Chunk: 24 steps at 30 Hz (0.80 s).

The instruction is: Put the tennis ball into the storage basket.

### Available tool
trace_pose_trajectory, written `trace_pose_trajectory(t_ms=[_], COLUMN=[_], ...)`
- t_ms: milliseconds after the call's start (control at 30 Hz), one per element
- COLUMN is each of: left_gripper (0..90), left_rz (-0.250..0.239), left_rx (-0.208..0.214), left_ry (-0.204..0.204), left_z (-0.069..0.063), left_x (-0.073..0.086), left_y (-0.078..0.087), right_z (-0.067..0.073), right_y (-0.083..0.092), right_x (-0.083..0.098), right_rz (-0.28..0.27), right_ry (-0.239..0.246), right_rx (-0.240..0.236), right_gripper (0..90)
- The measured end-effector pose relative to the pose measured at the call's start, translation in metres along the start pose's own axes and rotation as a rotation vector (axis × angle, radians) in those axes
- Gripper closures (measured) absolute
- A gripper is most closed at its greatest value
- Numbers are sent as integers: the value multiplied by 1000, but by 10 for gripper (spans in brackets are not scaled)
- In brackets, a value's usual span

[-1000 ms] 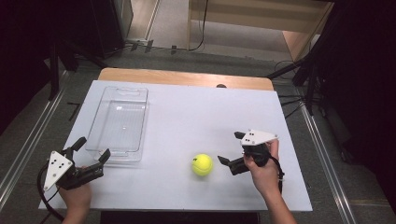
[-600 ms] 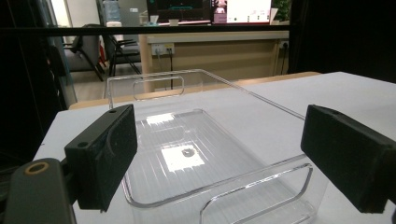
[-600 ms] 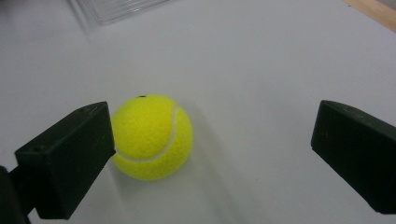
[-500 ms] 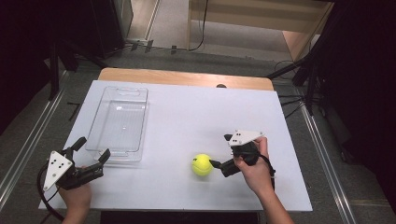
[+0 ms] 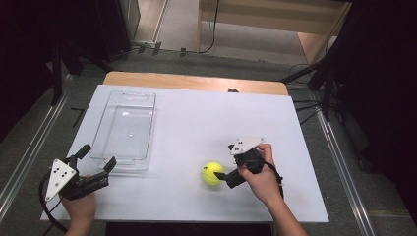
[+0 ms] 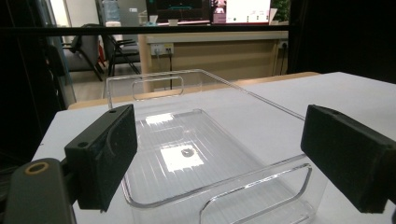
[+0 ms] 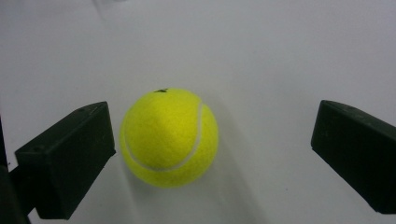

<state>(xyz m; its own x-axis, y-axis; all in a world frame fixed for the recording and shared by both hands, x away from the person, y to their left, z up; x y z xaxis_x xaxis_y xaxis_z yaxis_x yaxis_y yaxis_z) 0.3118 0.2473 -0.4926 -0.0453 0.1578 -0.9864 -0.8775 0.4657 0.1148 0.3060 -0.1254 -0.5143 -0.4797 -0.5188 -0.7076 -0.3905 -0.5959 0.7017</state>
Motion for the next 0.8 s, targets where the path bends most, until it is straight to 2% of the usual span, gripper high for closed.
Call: trace_pose_trajectory(t_ms=[167,500,533,567,800], left_gripper=[113,113,113,113,113], left_rz=[-2,-2,-2,0,-3], left_rx=[1,0,1,0,2], left_ry=[2,3,2,2,3], left_z=[0,0,0,0,0], left_x=[0,0,0,0,0], left_y=[0,0,0,0,0], right_z=[3,9,9,9,13], right_y=[-7,-16,-17,-18,-25], right_x=[2,3,3,3,6], right_rz=[41,89,94,96,148], right_ry=[10,35,34,34,48], right_rx=[-14,-39,-45,-41,-68], right_gripper=[0,0,12,72,75])
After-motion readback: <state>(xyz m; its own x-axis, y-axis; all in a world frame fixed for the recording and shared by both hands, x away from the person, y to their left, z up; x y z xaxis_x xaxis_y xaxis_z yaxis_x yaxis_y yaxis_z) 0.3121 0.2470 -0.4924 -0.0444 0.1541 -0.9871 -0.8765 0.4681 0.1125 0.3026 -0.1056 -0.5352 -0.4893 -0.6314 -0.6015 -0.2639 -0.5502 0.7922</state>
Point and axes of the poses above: each handheld gripper's, and its own axes: y roughly backward along the jaws, x roughly out of its underside, z roughly to its left, the point moved 9 cm from there along -y, roughly forward along the jaws, and after that the axes turned 5 degrees about -y, right-handed, at the moved point
